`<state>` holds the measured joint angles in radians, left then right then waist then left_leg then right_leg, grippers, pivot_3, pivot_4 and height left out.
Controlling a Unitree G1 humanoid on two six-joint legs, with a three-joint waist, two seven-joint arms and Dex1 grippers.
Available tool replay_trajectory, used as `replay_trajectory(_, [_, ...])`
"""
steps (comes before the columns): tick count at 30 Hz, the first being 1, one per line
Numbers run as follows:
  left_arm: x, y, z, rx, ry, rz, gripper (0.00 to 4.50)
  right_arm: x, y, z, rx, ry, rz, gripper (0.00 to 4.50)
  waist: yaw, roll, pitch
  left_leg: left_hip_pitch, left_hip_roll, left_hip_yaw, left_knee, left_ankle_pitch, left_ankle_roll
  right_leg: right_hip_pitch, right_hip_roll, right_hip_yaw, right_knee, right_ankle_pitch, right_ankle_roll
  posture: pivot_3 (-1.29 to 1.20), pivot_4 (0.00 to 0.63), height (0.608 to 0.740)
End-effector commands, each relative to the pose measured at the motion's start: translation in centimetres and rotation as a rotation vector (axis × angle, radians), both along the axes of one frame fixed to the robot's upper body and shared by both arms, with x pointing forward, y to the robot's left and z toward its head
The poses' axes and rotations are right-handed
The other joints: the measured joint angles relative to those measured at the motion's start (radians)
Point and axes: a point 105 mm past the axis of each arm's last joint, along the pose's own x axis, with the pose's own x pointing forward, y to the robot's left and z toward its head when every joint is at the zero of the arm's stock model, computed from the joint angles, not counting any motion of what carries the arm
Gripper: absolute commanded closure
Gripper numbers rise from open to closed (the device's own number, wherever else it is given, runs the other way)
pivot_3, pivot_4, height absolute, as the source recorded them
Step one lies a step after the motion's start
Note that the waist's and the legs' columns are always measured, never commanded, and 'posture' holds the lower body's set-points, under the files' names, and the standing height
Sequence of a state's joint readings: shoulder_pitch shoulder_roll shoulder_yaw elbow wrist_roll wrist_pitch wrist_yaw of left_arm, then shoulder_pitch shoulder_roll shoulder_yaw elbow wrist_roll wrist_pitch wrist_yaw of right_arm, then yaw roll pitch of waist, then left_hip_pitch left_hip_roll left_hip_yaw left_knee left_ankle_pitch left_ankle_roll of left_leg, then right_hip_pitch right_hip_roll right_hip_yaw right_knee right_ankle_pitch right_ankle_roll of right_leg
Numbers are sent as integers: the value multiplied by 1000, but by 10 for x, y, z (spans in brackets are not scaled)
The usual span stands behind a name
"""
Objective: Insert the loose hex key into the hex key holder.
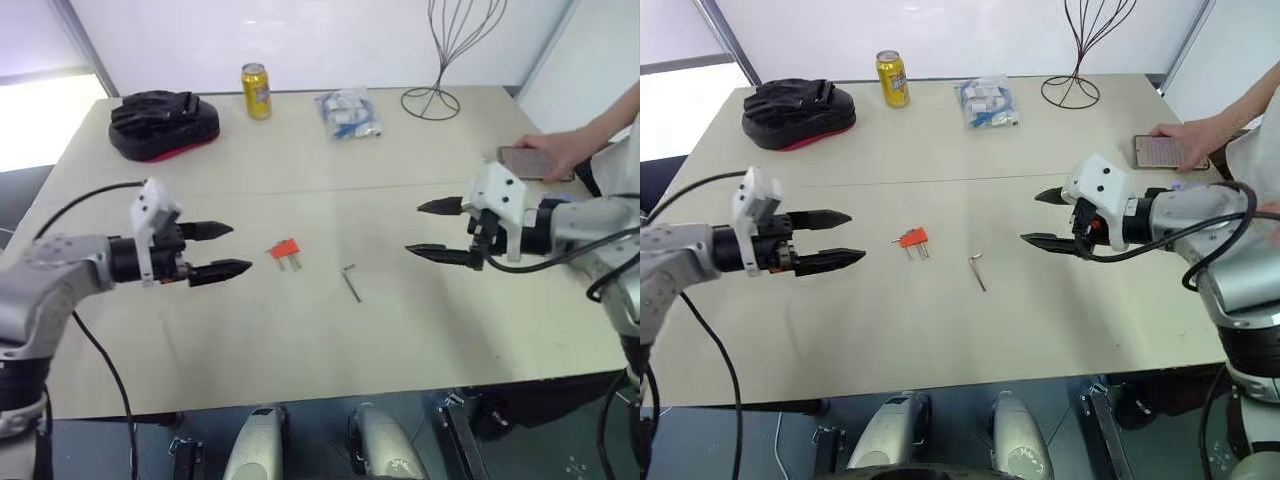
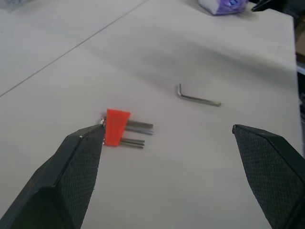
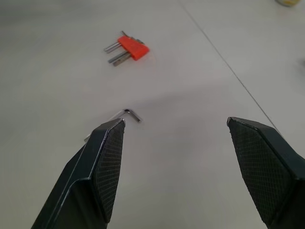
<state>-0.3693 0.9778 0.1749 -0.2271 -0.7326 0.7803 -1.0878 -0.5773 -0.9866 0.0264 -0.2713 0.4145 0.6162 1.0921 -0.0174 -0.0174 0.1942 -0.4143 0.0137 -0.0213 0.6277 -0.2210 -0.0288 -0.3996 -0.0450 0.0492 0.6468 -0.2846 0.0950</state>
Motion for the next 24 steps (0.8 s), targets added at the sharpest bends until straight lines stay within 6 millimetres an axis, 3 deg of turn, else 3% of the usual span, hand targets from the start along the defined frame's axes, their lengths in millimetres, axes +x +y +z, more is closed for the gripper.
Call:
replay_trajectory(1, [-6,1,10,-8,-9,-46,26,-1,1,13,-22,-43,31,935,2,0,0,-1,0,0,0,0,0,-1,0,0,0,0,0,0,150,740])
replay_trajectory(8, [-4,-4,14,-31,-37,-60,26,1,4,15,-19,-57,45,935,3,0,0,-10,0,0,3,0,0,-9,0,0,2,2,3,0,150,740])
replay_trajectory(24, [2,-4,18,-28,-66,-11,26,7,11,11,-4,-61,65,935,2,0,0,-10,0,1,3,0,0,-9,1,-1,3,2,4,0,150,740])
